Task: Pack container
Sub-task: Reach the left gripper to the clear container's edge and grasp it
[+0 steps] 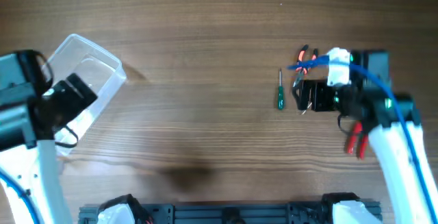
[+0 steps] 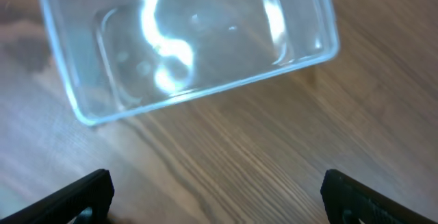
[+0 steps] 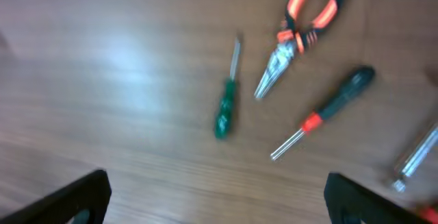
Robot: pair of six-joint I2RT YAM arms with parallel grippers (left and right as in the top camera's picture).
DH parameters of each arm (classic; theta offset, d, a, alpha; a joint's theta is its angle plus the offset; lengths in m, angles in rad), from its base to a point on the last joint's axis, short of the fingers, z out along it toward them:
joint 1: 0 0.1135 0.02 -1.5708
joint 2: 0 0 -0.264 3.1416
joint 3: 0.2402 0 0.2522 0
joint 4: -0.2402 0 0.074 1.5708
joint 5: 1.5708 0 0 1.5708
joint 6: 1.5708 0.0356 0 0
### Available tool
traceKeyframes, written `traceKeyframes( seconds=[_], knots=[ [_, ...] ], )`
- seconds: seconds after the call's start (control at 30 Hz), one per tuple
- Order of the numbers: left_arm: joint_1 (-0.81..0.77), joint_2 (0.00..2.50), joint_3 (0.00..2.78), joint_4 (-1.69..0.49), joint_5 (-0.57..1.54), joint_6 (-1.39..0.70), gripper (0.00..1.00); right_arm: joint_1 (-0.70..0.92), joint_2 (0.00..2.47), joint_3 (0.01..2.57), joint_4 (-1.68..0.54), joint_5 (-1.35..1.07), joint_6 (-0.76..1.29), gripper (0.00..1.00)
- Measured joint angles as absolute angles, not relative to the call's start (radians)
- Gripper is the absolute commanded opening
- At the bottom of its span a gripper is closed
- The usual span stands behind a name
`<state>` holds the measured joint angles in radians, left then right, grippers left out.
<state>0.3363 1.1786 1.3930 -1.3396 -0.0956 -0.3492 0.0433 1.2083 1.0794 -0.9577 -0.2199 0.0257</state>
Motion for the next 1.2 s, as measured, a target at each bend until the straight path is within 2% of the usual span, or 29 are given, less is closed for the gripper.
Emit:
traceKeyframes(
  seconds=[0.33,0.57,0.87,1.2],
  knots=[
    [0.572,1.194,1.396,-1.315,-0.017,-0.369,1.00,0.043,1.337,1.147,-1.017,-0.220,-0.006,1.00],
    [0.769,1.346,1.404,-1.262,-0.016,-0.348,1.00,0.043,1.337,1.148,-1.018,-0.220,-0.013,1.00],
    [0.804,1.563,1.405,-1.196,-0.012,-0.274,1.00,0.043,1.337,1.148,-1.036,-0.220,-0.014,1.00],
    [0.805,1.641,1.405,-1.168,-0.020,-0.237,1.00,0.043,1.337,1.149,-1.041,-0.220,-0.014,1.00]
  ],
)
